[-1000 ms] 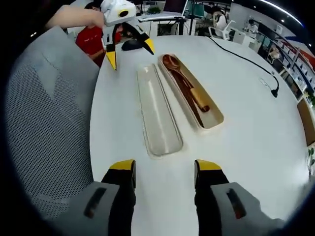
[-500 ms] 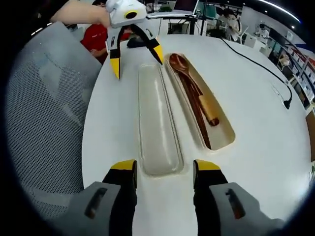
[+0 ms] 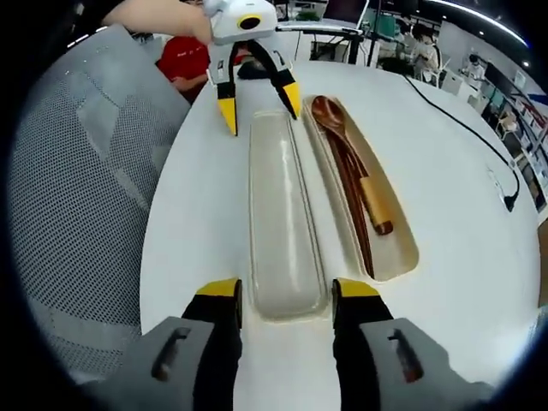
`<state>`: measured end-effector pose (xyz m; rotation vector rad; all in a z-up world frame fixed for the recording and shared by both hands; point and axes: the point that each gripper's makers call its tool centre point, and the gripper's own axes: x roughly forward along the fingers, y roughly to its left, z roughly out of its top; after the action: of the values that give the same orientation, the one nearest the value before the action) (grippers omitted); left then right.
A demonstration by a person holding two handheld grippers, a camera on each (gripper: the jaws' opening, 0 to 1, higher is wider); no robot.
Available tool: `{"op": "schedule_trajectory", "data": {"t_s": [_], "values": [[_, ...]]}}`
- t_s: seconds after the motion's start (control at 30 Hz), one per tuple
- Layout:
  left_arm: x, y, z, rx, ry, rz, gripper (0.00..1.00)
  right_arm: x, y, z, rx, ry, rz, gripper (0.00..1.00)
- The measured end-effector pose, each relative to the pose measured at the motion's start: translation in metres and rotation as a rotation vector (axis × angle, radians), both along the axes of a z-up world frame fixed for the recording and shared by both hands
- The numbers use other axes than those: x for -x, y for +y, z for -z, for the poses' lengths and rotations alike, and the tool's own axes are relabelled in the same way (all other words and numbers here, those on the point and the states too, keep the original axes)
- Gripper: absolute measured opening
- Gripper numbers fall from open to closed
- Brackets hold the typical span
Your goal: Arrange the utensils inside the cutlery case until each visible utensil rests in its matching compartment.
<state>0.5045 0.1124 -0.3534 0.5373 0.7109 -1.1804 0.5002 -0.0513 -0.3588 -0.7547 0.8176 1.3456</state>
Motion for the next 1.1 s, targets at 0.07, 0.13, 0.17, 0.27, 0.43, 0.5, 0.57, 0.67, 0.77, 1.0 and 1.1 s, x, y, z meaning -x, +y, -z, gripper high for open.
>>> {"op": "schedule_trajectory", "data": {"t_s": [0.07,0.13,0.17,0.27,0.43,0.5,0.57,0.67,0.77,1.0,1.1], "values": [[0.0,-0.001,-0.001,0.003,0.0,-0.001,0.5,0.003,0.002,0.0,0.005,-0.001,-0.025,0.36],[0.0,-0.002,-0.001,0.006,-0.003,-0.001,0.48,0.002,0.003,0.0,0.006,0.0,-0.021,0.36],[0.001,-0.003,-0.001,0.006,-0.002,-0.002,0.47,0.002,0.003,0.0,0.007,-0.001,-0.023,0.36],[0.001,-0.004,-0.001,0.013,-0.006,-0.004,0.47,0.003,0.006,0.0,-0.001,-0.004,-0.023,0.37],[0.005,-0.009,-0.001,0.024,-0.009,0.015,0.43,0.005,0.016,0.0,-0.002,-0.003,-0.049,0.37],[0.004,-0.008,-0.001,0.025,-0.009,0.008,0.43,0.005,0.018,0.0,0.0,-0.001,-0.049,0.37],[0.004,-0.008,-0.001,0.027,-0.009,0.009,0.43,0.007,0.021,0.0,-0.005,-0.001,-0.047,0.38],[0.004,-0.008,-0.001,0.028,-0.011,0.013,0.43,0.008,0.025,0.0,-0.011,-0.002,-0.053,0.4],[0.004,-0.009,0.0,0.025,-0.009,0.016,0.42,0.01,0.031,0.0,-0.01,-0.004,-0.061,0.41],[0.01,-0.016,0.0,0.028,-0.029,0.038,0.41,0.008,0.037,0.002,0.008,-0.003,-0.078,0.42],[0.011,-0.02,0.0,0.029,-0.029,0.058,0.4,0.01,0.04,0.002,0.024,-0.003,-0.086,0.37]]}}
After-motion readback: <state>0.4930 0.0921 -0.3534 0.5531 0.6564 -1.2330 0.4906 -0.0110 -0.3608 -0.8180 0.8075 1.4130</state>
